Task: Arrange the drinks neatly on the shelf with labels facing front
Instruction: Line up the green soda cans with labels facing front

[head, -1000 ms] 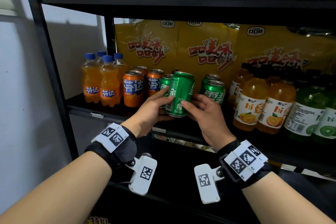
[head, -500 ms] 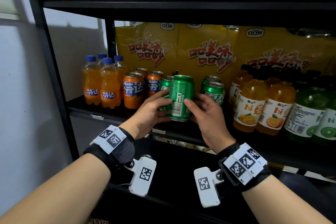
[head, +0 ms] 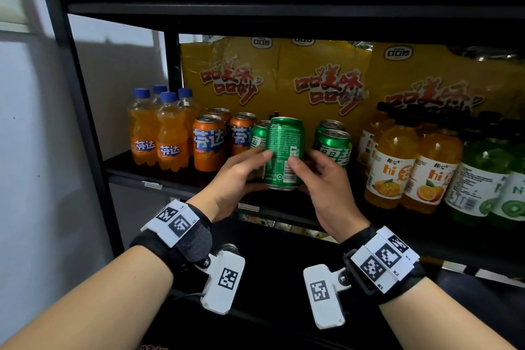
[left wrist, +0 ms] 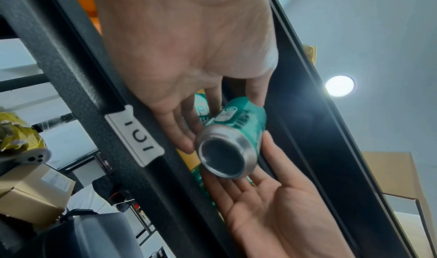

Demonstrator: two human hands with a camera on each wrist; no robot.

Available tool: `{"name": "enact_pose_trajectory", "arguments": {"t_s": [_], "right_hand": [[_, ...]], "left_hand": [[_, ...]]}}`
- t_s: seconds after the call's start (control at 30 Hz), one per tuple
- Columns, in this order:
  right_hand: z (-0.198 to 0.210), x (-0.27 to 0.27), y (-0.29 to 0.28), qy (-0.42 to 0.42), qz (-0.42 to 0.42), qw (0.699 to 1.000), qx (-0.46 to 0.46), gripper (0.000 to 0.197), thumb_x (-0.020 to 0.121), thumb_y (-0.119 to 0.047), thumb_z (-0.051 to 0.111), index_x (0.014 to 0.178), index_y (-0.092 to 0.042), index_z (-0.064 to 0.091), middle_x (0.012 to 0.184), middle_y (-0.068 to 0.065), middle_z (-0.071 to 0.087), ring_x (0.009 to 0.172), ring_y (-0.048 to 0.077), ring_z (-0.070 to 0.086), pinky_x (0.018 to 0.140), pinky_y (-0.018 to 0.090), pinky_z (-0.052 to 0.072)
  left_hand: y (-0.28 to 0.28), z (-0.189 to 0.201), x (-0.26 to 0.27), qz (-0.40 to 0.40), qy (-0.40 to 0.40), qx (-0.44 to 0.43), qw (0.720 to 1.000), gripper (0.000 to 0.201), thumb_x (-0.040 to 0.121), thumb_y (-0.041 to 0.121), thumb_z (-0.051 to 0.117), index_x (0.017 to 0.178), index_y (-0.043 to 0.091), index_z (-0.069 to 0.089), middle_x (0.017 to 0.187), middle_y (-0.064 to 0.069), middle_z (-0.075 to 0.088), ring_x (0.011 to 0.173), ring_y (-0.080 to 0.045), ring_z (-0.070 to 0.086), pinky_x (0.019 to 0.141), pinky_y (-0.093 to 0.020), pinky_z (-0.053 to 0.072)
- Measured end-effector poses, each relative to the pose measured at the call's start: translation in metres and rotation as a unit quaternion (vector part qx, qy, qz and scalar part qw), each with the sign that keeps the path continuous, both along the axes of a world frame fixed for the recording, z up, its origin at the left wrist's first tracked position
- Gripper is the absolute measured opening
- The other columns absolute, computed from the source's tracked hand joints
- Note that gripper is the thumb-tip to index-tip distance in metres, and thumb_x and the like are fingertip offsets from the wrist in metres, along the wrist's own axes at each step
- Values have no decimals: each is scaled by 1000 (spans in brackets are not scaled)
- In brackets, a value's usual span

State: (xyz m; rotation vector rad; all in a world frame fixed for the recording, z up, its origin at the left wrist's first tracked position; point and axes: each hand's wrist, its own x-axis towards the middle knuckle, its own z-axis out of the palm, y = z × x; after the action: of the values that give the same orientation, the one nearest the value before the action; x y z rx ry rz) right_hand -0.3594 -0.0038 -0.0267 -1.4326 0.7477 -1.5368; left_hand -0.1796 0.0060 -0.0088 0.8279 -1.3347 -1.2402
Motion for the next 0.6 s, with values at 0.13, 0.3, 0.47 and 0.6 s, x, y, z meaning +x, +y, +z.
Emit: {"name": "enact_pose_trajectory", "arguments": {"t_s": [0.13, 0.3, 0.47, 0.6], "right_hand": [[1, 2, 0, -26, -15, 999, 12, 54, 78, -40, 78, 122, -12, 67, 116, 4, 77, 111, 19, 73, 104, 48, 55], [1, 1, 1, -11, -18, 1000, -3, 40, 92, -35, 75, 125, -13, 69, 119, 3, 77, 114, 20, 71, 105, 46, 54], [0, 1, 2, -2, -12, 1000, -8, 38, 91, -37, 76, 122, -16, 73, 116, 3, 78, 112, 22, 72, 103, 46, 55], [0, 2, 1, -25, -27, 999, -2, 40, 88, -37, 76, 120, -14, 70, 114, 4, 78, 109, 20, 73, 98, 40, 57]], "left_hand": [[-3, -1, 0, 2, 19, 8, 1000, 55, 96, 27, 63, 149, 23, 51, 129, -4, 71, 117, -27, 69, 96, -40, 57], [-3, -4, 0, 5, 30, -12, 999, 50, 86, 30, 77, 132, 36, 58, 120, -5, 76, 109, -27, 73, 89, -39, 61], [0, -5, -2, 11, 16, -34, 999, 50, 83, 31, 76, 129, 40, 58, 117, -1, 77, 113, -23, 72, 93, -41, 60], [-1, -3, -2, 7, 24, -16, 1000, 60, 86, 33, 71, 144, 24, 55, 127, -5, 72, 119, -26, 68, 93, -40, 59]]}}
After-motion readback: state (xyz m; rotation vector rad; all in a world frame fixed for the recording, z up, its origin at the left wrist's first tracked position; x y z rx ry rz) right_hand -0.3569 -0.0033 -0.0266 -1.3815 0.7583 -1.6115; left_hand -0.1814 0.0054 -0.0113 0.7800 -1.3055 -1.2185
